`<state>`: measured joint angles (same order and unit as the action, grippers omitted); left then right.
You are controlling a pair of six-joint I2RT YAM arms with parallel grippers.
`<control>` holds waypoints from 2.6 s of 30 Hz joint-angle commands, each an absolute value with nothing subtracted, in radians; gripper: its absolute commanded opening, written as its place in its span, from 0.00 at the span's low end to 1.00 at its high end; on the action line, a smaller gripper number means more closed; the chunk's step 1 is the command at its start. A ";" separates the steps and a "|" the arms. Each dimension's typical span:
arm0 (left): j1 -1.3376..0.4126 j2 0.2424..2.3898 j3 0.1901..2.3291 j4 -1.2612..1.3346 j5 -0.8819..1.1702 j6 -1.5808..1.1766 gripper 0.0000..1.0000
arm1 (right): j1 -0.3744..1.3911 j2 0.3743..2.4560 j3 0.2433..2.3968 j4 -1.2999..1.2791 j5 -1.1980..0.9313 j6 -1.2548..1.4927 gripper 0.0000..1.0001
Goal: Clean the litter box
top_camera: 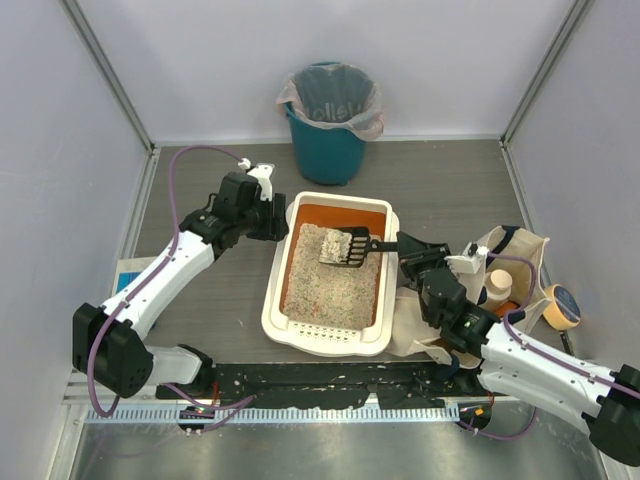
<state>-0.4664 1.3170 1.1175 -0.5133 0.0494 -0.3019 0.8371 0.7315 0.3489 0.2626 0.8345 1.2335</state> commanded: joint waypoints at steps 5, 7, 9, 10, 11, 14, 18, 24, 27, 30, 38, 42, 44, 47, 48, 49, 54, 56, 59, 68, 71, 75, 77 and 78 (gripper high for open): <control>-0.469 1.296 1.108 -0.489 0.025 -0.279 0.60 | 0.818 0.698 0.281 0.288 0.850 1.370 0.01; -0.471 1.295 1.108 -0.492 0.022 -0.279 0.60 | 0.813 0.684 0.261 0.298 0.848 1.396 0.01; -0.471 1.290 1.108 -0.492 0.017 -0.276 0.59 | 0.808 0.666 0.258 0.305 0.833 1.413 0.01; -0.471 1.290 1.108 -0.494 0.012 -0.276 0.60 | 0.808 0.658 0.256 0.314 0.828 1.420 0.01; -0.471 1.289 1.108 -0.494 0.012 -0.275 0.60 | 0.808 0.652 0.255 0.328 0.827 1.420 0.01; -0.471 1.289 1.109 -0.492 0.012 -0.275 0.60 | 0.808 0.643 0.265 0.298 0.841 1.402 0.01; -0.472 1.285 1.108 -0.495 0.011 -0.273 0.60 | 0.808 0.666 0.256 0.321 0.813 1.356 0.01; -0.472 1.281 1.108 -0.497 0.009 -0.273 0.60 | 0.785 0.663 0.189 0.429 0.804 1.381 0.01; -0.472 1.282 1.106 -0.495 0.006 -0.272 0.60 | 0.784 0.715 0.290 0.290 0.761 1.327 0.01; -0.474 1.287 1.109 -0.499 0.011 -0.273 0.59 | 0.761 0.713 0.204 0.446 0.730 1.373 0.01; -0.476 1.285 1.106 -0.499 0.008 -0.270 0.60 | 0.735 0.738 0.196 0.493 0.669 1.355 0.01; -0.479 1.287 1.106 -0.499 0.008 -0.270 0.60 | 0.707 0.756 0.138 0.589 0.618 1.420 0.01; -0.479 1.285 1.104 -0.499 0.008 -0.268 0.60 | 0.707 0.768 0.153 0.576 0.609 1.352 0.01; -0.480 1.289 1.104 -0.499 0.008 -0.268 0.60 | 0.693 0.814 0.245 0.474 0.519 1.273 0.01; -0.480 1.290 1.104 -0.499 0.008 -0.268 0.60 | 0.687 0.819 0.230 0.515 0.502 1.291 0.01; -0.482 1.290 1.106 -0.499 0.008 -0.268 0.60 | 0.687 0.824 0.212 0.591 0.499 1.305 0.01; -0.482 1.289 1.104 -0.500 0.006 -0.264 0.59 | 0.667 0.815 0.193 0.603 0.492 1.302 0.01; -0.483 1.290 1.104 -0.500 0.009 -0.264 0.59 | 0.666 0.783 0.163 0.574 0.517 1.360 0.01; -0.483 1.290 1.104 -0.500 0.008 -0.264 0.60 | 0.664 0.781 0.094 0.688 0.554 1.393 0.01; -0.491 1.298 1.106 -0.505 -0.020 -0.262 0.60 | 0.663 0.857 0.190 0.679 0.448 1.272 0.01; -0.492 1.301 1.109 -0.503 -0.017 -0.262 0.60 | 0.658 0.868 0.207 0.602 0.437 1.345 0.01; -0.494 1.299 1.106 -0.503 -0.015 -0.262 0.60 | 0.652 0.897 0.156 0.663 0.413 1.325 0.01; -0.494 1.299 1.108 -0.505 -0.015 -0.262 0.60 | 0.647 0.903 0.200 0.638 0.400 1.356 0.01; -0.494 1.299 1.109 -0.505 -0.012 -0.264 0.60 | 0.646 0.910 0.142 0.760 0.408 1.383 0.01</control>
